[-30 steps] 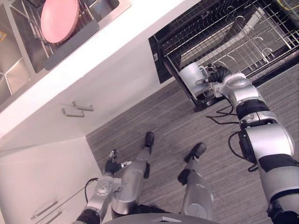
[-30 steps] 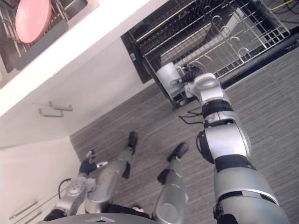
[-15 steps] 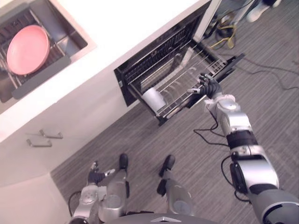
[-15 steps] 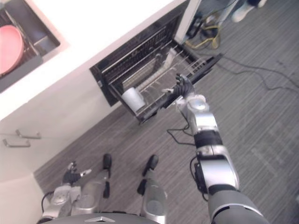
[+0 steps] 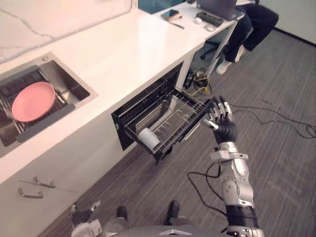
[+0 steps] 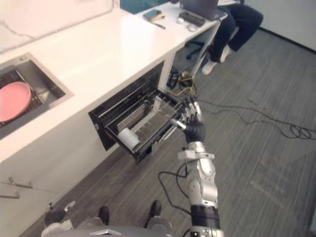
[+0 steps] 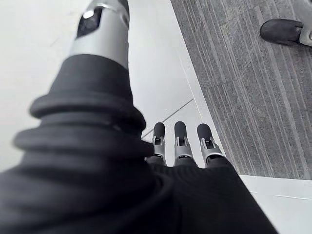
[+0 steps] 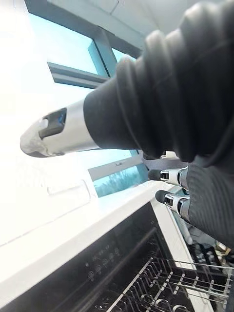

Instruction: Walk over to the sink, pick up the cup, carry it to the dishwasher, place the cup inside the dishwasher, then close the dishwasher door

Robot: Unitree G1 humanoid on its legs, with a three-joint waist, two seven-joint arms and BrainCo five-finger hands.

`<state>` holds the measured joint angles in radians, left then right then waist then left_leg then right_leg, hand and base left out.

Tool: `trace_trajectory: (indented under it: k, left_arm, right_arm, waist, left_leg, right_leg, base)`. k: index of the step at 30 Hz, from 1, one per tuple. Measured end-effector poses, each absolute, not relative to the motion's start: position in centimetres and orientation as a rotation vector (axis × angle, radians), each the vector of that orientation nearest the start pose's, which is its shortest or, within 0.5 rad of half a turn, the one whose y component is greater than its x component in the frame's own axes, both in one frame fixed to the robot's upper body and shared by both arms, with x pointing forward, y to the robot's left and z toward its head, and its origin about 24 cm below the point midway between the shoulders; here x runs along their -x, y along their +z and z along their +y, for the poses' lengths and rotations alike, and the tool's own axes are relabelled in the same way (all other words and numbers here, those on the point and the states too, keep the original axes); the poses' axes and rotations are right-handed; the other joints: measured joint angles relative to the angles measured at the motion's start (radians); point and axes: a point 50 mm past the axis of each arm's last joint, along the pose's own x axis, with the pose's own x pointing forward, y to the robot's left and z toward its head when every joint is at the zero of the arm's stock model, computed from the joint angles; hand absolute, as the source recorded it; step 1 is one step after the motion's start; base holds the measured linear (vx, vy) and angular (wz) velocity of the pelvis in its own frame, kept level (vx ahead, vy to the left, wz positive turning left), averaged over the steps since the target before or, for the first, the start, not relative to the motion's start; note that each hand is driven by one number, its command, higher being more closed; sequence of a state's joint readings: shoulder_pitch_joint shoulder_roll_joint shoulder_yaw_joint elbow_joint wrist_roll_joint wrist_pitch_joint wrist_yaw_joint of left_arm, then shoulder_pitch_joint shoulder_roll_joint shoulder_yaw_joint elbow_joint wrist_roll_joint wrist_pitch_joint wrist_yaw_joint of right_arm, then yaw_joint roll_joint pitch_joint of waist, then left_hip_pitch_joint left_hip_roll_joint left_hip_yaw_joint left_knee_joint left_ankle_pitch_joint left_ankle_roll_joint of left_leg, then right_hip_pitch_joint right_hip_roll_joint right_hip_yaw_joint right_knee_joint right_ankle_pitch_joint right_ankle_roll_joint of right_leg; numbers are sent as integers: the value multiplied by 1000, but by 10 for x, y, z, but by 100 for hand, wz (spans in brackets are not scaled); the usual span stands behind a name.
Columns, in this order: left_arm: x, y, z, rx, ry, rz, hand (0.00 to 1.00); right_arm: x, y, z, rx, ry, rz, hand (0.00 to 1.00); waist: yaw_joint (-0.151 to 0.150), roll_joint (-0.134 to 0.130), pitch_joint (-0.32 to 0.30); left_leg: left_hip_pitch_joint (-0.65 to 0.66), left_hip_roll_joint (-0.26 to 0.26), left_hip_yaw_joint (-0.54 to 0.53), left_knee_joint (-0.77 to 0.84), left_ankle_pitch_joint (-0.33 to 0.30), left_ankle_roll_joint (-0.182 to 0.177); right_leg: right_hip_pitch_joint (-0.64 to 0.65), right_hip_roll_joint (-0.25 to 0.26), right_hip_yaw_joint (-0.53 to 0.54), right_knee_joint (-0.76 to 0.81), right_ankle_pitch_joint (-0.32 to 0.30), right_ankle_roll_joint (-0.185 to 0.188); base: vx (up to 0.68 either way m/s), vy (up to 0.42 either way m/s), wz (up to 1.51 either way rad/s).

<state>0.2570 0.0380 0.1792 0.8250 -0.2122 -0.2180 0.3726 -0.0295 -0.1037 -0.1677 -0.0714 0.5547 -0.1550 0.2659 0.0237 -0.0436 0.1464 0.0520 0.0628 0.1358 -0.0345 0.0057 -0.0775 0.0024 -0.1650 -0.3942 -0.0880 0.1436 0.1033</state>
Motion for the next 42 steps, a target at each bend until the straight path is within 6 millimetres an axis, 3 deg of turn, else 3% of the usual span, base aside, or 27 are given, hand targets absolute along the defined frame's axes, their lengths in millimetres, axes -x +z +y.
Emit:
trace_trajectory:
  k: [4,5,13,16,18,20,22,23,25,26,27,30,33,36,37,38,39,40,41,42]
  left_arm:
    - [-52,-148,223,58,774,938,0]
    - [-30,-155,221,136,812,1014,0]
    - [-31,-156,219,148,786,1018,0]
    - [-32,-157,216,168,757,1016,0]
    - [-33,-157,216,183,746,1005,0]
    - [-34,-156,216,201,741,989,0]
    - [-41,-153,217,200,722,951,0]
    - [-46,-153,216,214,722,937,0]
    - [-49,-153,212,222,711,938,0]
    - [-48,-154,210,222,708,944,0]
    - [-46,-155,207,231,709,956,0]
    - [-47,-153,213,212,710,946,0]
    - [-52,-152,218,196,705,930,0]
    - [-61,-150,218,168,673,916,0]
    - [-62,-151,217,160,656,918,0]
    - [-63,-151,216,144,632,922,0]
    - [-68,-150,213,121,587,918,0]
    - [-69,-149,214,108,574,917,0]
    - [-68,-149,216,66,539,922,0]
    - [-69,-148,217,46,520,921,0]
  right_arm:
    - [-245,82,-196,-403,144,-341,0]
    - [-241,77,-197,-400,131,-330,0]
    - [-238,76,-202,-393,107,-331,0]
    - [-226,92,-217,-366,32,-412,0]
    - [-221,103,-229,-350,-23,-470,0]
    - [-216,115,-234,-350,-58,-533,0]
    - [-212,123,-244,-327,-109,-570,0]
    - [-211,127,-251,-304,-135,-579,0]
    - [-213,135,-259,-279,-156,-604,0]
    - [-214,138,-260,-273,-154,-614,0]
    - [-216,141,-261,-262,-146,-620,0]
    - [-223,140,-257,-281,-124,-610,0]
    - [-240,146,-249,-310,-83,-629,0]
    - [-242,146,-245,-317,-73,-628,0]
    - [-240,142,-246,-316,-86,-615,0]
    - [-238,138,-248,-321,-105,-599,0]
    - [-237,134,-246,-334,-121,-582,0]
    - [-237,133,-246,-341,-126,-581,0]
    - [-234,132,-245,-348,-140,-579,0]
    - [-232,132,-245,-347,-142,-581,0]
  waist:
    - [0,5,-19]
    - [-9,23,-36]
    - [-12,25,-38]
    - [-27,38,-44]
    - [-26,35,-46]
    - [-28,39,-46]
    - [-41,37,-44]
    - [-29,29,-38]
    - [-8,43,-32]
    - [-8,51,-31]
    - [-9,65,-37]
    - [-10,31,-37]
    - [5,7,-29]
    - [4,12,-30]
    - [2,14,-30]
    - [1,22,-33]
    - [-10,28,-31]
    - [-18,28,-30]
    - [-35,22,-29]
    - [-42,22,-29]
  left_leg:
    - [5,-1,1,0,-4,1]
    - [39,-2,3,3,-21,6]
    - [28,-13,-2,-9,-25,9]
    - [15,-20,-50,-1,-36,24]
    - [-34,-18,-77,107,-87,33]
    - [-110,-14,-91,262,-143,30]
    - [-196,-10,-38,396,-151,16]
    - [-207,-2,48,421,-155,4]
    - [-215,61,184,466,-217,41]
    - [-217,88,200,460,-213,41]
    - [-222,115,211,421,-154,53]
    - [-233,23,206,404,-172,79]
    - [-261,1,201,453,-196,118]
    - [-238,-37,177,437,-226,116]
    - [-224,-47,171,417,-228,120]
    - [-191,-66,168,372,-226,122]
    - [-114,-91,149,287,-202,142]
    - [-95,-93,133,268,-189,153]
    - [-57,-99,102,229,-174,156]
    - [-41,-104,89,207,-164,148]
  right_leg:
    - [6,-1,-1,0,-2,1]
    - [40,-3,-1,0,-5,5]
    - [32,4,35,7,-27,8]
    - [8,27,158,67,-96,23]
    - [6,35,189,113,-143,17]
    - [28,31,140,114,-146,16]
    - [67,-1,45,109,-149,6]
    - [103,-22,-1,98,-151,3]
    - [156,-45,-58,98,-164,24]
    - [171,-58,-79,108,-173,42]
    - [186,-69,-93,115,-191,69]
    - [192,-129,-87,94,-186,85]
    - [208,-143,-86,62,-152,120]
    - [200,-181,-87,151,-145,126]
    - [184,-198,-83,211,-152,113]
    - [133,-234,-74,352,-172,44]
    - [8,-254,52,614,-206,-52]
    - [-24,-224,109,678,-237,-34]
    - [-53,-149,175,720,-301,1]
    - [-63,-118,189,707,-326,7]
  base:
    - [5,4,1]
    - [0,0,0]
    - [-2,1,-1]
    - [53,0,32]
    - [91,12,36]
    - [106,31,76]
    - [71,84,124]
    - [75,157,118]
    - [63,137,100]
    - [47,151,77]
    - [53,182,64]
    - [85,219,51]
    - [75,146,21]
    - [77,113,21]
    - [51,136,27]
    - [97,161,17]
    - [104,147,18]
    - [159,133,39]
    - [112,41,51]
    - [218,12,72]
